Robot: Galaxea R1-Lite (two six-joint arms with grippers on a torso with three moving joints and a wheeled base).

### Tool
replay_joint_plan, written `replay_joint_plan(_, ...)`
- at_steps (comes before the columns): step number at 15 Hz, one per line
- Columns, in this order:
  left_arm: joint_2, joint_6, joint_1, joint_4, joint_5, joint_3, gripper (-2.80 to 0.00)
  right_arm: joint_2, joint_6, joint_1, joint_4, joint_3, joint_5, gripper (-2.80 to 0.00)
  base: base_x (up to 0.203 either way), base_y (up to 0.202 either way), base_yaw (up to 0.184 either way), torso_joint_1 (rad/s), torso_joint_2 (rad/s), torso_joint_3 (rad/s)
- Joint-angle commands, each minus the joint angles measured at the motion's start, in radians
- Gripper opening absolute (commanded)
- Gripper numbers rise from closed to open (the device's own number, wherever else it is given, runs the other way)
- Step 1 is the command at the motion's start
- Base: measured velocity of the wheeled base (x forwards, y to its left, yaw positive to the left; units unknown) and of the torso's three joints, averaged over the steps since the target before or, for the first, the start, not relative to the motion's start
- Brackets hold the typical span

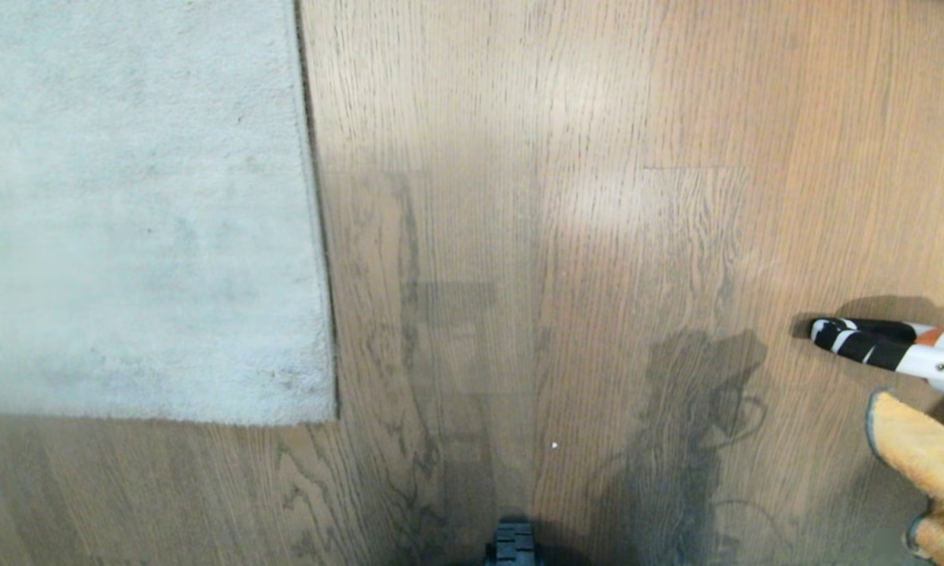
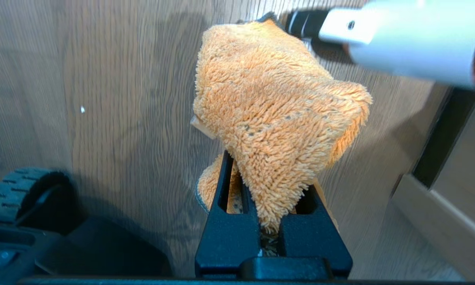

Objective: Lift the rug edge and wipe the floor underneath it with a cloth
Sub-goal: Put down the rag

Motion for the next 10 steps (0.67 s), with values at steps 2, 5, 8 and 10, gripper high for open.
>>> replay_joint_plan(2, 0.000, 0.000, 0.000, 0.000, 0.001, 0.000, -2.80, 0.101, -0.008, 0.000, 0.004, -0.081, 0.004, -2.80, 0.000, 0.000, 0.000, 0.000, 0.00, 0.000)
replay_joint_plan(5, 0.000, 0.000, 0.000, 0.000, 0.001, 0.000, -2.80, 0.237, -0.027, 0.020, -0.006, -0.154, 0.004, -2.80, 0.000, 0.000, 0.000, 0.000, 0.00, 0.000)
replay_joint_plan(8, 0.000, 0.000, 0.000, 0.000, 0.000, 0.000, -2.80, 0.371, -0.045, 0.050, -0.053, -0.202, 0.005, -2.80, 0.000, 0.000, 0.000, 0.000, 0.00, 0.000)
replay_joint_plan(10, 0.000, 0.000, 0.000, 0.000, 0.001, 0.000, -2.80, 0.480, -0.043, 0.064, -0.121, -0.224, 0.006, -2.80, 0.000, 0.000, 0.000, 0.000, 0.00, 0.000)
